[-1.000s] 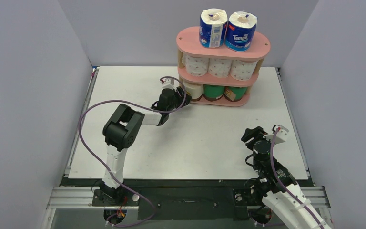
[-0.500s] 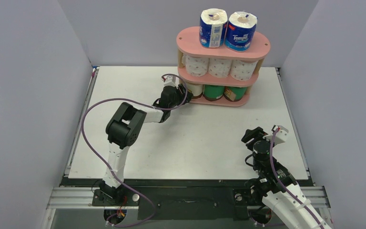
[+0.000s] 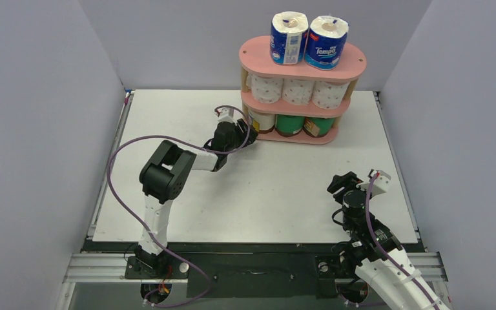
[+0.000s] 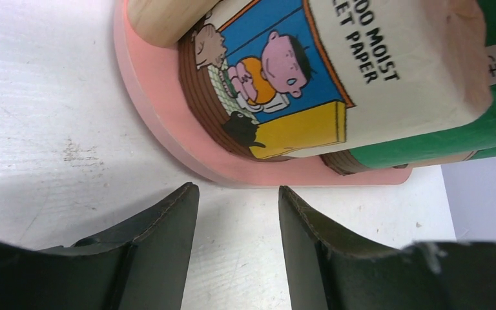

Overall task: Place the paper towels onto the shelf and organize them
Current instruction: Adjust the paper towel on the shelf.

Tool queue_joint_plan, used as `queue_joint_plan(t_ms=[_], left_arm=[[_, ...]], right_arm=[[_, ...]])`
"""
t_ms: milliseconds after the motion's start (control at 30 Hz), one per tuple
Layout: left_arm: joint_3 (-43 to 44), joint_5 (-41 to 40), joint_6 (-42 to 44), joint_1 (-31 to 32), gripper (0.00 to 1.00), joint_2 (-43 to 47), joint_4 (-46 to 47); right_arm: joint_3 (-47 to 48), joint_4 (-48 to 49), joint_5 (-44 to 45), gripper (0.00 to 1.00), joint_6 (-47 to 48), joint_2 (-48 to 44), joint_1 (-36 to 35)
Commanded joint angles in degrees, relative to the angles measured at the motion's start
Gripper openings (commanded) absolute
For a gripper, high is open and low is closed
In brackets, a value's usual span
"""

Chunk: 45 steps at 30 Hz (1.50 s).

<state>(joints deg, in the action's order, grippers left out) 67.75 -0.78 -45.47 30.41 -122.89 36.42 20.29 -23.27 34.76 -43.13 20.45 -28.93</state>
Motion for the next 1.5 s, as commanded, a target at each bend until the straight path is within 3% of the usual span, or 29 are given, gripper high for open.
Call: queue_joint_plan(t_ms=[0, 700, 1133, 1467], left_arm=[[1.7, 0.8, -0.4, 0.5, 0.46, 3.0, 3.5], [11.3, 0.8, 0.0, 0.3, 0.46, -4.4, -0.2], [0.3, 0.8, -2.5, 1.7, 0.45, 3.8, 7.7], [4.6, 3.4, -0.8, 8.2, 0.45, 0.7, 10.1]], right_arm=[[0.8, 0.6, 1.1, 0.56, -0.7, 0.2, 0.0], [0.8, -0.3, 1.3, 0.56, -1.0, -1.0, 0.0], [0.5, 0.3, 1.3, 0.56, -0.9, -0.5, 0.0], [0.7, -0.1, 0.8, 0.55, -1.2, -1.2, 0.0]])
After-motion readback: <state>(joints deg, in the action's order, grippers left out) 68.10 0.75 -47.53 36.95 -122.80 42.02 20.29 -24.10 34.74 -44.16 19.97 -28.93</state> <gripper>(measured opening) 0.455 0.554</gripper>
